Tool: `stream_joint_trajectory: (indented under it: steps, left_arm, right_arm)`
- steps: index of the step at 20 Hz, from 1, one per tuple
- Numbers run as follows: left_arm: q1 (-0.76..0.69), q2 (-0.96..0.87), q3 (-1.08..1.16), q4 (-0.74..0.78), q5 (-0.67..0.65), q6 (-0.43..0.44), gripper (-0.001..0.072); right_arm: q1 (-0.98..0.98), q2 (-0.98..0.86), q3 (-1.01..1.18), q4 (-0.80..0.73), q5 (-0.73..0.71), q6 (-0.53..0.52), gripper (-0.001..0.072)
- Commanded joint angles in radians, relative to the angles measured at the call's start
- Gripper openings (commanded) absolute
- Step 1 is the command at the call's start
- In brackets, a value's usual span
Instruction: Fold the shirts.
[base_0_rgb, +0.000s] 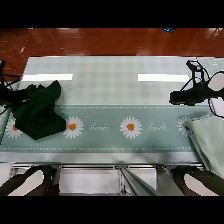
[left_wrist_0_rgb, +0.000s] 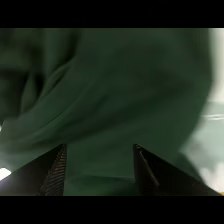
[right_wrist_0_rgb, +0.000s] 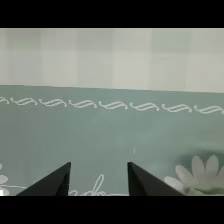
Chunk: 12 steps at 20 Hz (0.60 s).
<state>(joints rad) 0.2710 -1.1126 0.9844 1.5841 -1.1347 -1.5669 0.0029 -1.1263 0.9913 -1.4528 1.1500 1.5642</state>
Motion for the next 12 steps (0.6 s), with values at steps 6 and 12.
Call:
stream_joint_trajectory:
  steps: [6, 12]
  left_arm:
    - [0.094, -0.132, -0.167, -0.04, 0.193, 0.021, 0.0508]
    - [0.094, -0.208, -0.154, -0.056, 0.097, 0.043, 0.002]
  right_arm:
    - [0.001, 0.0, 0.0, 0.087, 0.018, 0.041, 0.0412]
    - [0.001, 0.0, 0.0, 0.151, 0.018, 0.048, 0.0411]
